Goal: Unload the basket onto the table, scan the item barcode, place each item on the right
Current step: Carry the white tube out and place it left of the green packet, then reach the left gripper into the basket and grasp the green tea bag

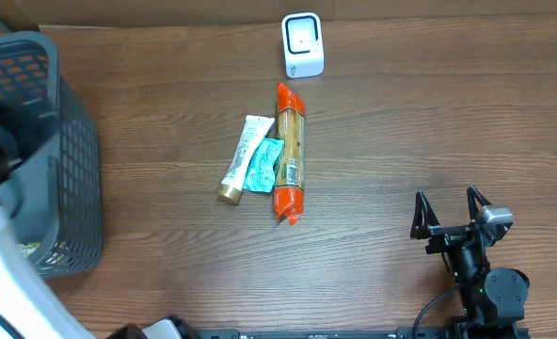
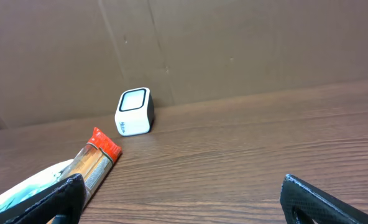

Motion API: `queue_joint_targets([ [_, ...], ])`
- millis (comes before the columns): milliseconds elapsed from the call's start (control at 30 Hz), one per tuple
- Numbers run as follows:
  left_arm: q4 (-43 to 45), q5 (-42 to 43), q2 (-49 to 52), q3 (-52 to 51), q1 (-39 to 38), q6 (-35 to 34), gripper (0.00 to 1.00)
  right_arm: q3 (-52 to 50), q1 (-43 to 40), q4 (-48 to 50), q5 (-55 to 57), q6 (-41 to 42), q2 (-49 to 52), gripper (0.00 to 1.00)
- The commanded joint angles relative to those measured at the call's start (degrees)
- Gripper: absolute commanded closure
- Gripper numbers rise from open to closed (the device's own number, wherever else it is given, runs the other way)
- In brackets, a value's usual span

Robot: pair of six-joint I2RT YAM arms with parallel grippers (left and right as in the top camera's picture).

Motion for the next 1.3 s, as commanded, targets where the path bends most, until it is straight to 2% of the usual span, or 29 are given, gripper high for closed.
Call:
queue_joint_targets([
  [0,-0.2,0.5,2.1,-2.6,11.0,-8.3,0.00,-0.6,0.3,0.3,0.7,0.2,-0.7,0.00],
  [67,0.5,2.4,3.7,-4.6,14.5,-12.0,0.00,-0.6,0.3,0.3,0.7,0.2,-0.7,0.00],
  [167,3.5,1.3,6.4,-8.5,16.8,-12.4,0.00,-0.6,0.3,0.3,0.7,0.2,-0.7,0.00],
  [300,5.6,-4.1,10.7,-13.6,16.7,-12.5,0.01,-0.6,0.3,0.3,0.7,0.2,-0.7,0.00],
  [533,6.5,-8.7,17.3,-21.6,16.7,-12.7,0.01,-0.6,0.3,0.3,0.7,0.2,-0.7,0.00],
  [800,12.3,-17.3,18.3,-34.7,17.3,-15.2,0.00,-0.6,0.3,0.3,0.7,0.2,-0.7,0.00],
  [1133,23.1,-17.5,18.3,-47.4,18.6,-15.2,0.00,-0.6,0.3,0.3,0.7,0.2,-0.7,0.00],
  [1200,24.7,-17.5,18.3,-48.5,18.6,-15.0,0.03,-0.6,0.3,0.3,0.7,0.2,-0.7,0.00],
  [1267,26.1,-17.5,18.3,-49.2,18.6,-15.0,0.10,-0.6,0.3,0.3,0.7,0.2,-0.7,0.00],
])
